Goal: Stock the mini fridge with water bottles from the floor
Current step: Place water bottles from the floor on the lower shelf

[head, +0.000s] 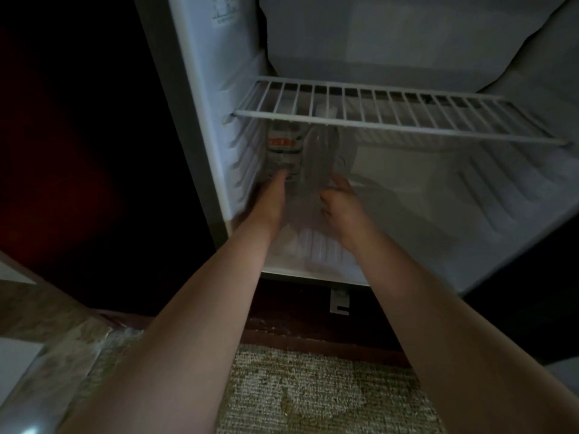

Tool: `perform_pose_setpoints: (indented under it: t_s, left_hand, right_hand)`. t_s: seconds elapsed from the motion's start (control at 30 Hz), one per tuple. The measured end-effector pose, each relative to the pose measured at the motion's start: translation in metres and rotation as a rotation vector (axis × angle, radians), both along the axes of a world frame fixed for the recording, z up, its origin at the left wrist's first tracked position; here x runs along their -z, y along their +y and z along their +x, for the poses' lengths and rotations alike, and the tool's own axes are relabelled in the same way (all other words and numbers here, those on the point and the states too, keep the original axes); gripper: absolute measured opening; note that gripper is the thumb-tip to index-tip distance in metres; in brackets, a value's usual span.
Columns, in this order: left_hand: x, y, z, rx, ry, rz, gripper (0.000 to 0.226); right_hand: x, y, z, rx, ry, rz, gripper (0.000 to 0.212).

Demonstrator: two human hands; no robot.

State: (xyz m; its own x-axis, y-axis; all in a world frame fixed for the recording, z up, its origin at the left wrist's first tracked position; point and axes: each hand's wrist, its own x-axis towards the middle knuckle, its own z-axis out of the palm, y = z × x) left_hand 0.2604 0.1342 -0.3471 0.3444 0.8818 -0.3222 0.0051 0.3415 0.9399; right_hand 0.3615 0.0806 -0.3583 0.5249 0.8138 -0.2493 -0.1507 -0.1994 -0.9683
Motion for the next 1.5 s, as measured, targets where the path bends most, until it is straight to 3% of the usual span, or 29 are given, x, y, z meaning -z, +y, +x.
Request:
perform_pose_setpoints:
  t_s: [0.13, 0.2, 0.27, 0.37, 0.47, 0.6, 0.77, 1.13, 1.37, 1.5]
  left_hand:
    - [0.038, 0.029, 0.007, 0.005, -0.057, -0.029, 0.07]
    - [0.02, 0.008, 0.0, 0.017, -0.001, -0.005, 0.072]
    - [0.006, -0.017, -0.008, 0.044, 0.076, 0.033, 0.063]
    - [-0.004, -0.04, -0.015, -0.028, 0.112, 0.137, 0.047]
    - [-0.017, -0.059, -0.025, -0.107, 0.175, 0.23, 0.031]
    - [-0.045, -0.093, -0.043, -0.081, 0.183, 0.22, 0.014]
    - [-0.084, -0.136, -0.068, 0.098, 0.294, 0.164, 0.024]
    - [-0.189, -0.242, -0.105, 0.334, 0.406, 0.269, 0.036]
    - [-0.242, -0.314, -0.122, 0.392, 0.378, 0.374, 0.037]
    - [-0.262, -0.352, -0.119, 0.403, 0.345, 0.404, 0.033]
  right_hand:
    - [0.003, 0.0, 0.002, -0.001, -0.005, 0.006, 0.038]
    - [-0.001, -0.002, -0.002, 0.003, -0.068, -0.025, 0.04]
    - [-0.006, -0.01, -0.005, 0.026, -0.159, -0.096, 0.045]
    - [-0.017, -0.029, -0.008, 0.018, -0.187, -0.126, 0.009]
    - [-0.029, -0.054, -0.013, -0.03, -0.196, -0.134, 0.016]
    - [-0.056, -0.096, -0.024, -0.099, -0.295, -0.192, 0.01]
    - [-0.104, -0.153, -0.039, -0.134, -0.33, -0.253, 0.012]
    - [-0.211, -0.284, -0.077, -0.268, -0.572, -0.364, 0.035]
    - [-0.268, -0.384, -0.088, -0.148, -0.707, -0.32, 0.033]
    - [-0.279, -0.448, -0.087, 0.031, -0.622, -0.266, 0.026]
